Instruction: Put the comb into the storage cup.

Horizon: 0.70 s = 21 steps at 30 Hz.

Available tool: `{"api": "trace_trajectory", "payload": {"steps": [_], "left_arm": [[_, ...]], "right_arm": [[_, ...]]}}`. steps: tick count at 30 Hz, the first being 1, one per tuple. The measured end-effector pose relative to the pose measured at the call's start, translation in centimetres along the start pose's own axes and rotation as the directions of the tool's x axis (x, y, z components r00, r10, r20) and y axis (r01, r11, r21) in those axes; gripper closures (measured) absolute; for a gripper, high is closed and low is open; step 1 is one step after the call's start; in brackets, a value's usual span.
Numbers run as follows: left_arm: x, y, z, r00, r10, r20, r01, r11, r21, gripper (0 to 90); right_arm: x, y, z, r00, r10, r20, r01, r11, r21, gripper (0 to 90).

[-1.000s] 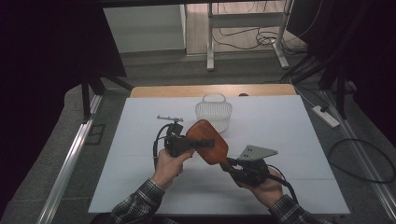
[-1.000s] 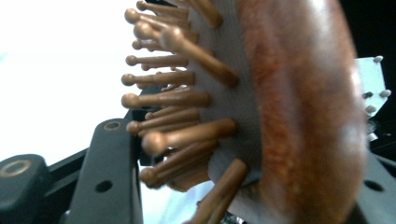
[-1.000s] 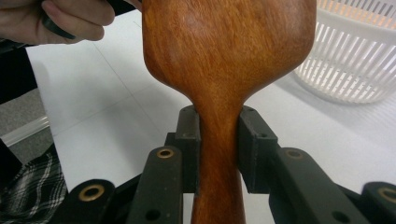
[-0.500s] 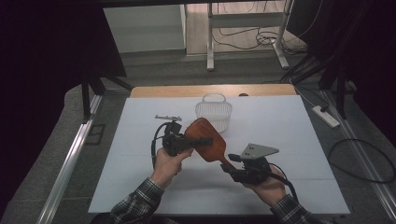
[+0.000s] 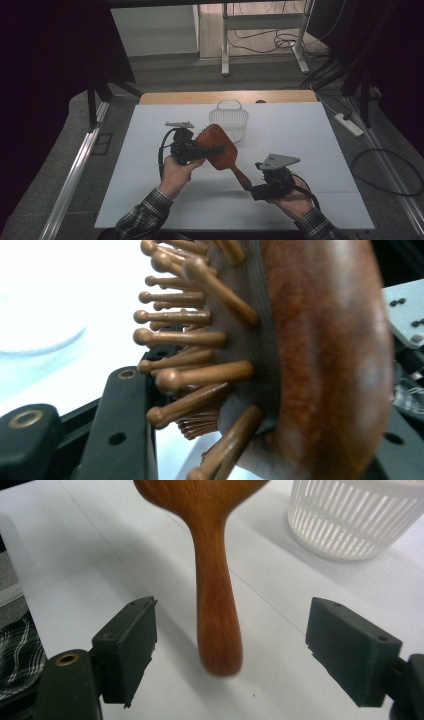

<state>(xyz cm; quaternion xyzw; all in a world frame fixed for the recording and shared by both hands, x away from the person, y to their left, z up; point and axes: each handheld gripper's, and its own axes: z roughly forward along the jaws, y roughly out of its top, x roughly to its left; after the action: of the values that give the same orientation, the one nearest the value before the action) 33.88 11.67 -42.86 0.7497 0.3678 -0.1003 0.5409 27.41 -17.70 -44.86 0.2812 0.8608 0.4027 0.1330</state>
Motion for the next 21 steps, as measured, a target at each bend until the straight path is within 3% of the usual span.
{"api": "trace_trajectory", "payload": {"steps": [5, 12, 21], "left_arm": [[-0.1, 0.6, -0.2, 0.9997, 0.017, -0.016, -0.017, 0.9999, 0.001, 51.5], [-0.2, 1.3, -0.4, 0.9981, 0.044, -0.042, -0.043, 0.999, 0.011, 51.3], [0.1, 2.1, -1.0, 0.9958, 0.057, -0.071, -0.056, 0.9982, 0.02, 51.3]], "right_arm": [[-0.4, -0.3, -0.2, 0.9997, 0.021, -0.014, -0.021, 1.0, 0.01, 17.0], [-1.4, -0.7, -0.7, 0.9953, 0.09, -0.035, -0.088, 0.994, 0.061, 10.1], [-2.5, -1.8, -1.6, 0.9922, 0.122, -0.028, -0.121, 0.992, 0.022, 0.3]]}}
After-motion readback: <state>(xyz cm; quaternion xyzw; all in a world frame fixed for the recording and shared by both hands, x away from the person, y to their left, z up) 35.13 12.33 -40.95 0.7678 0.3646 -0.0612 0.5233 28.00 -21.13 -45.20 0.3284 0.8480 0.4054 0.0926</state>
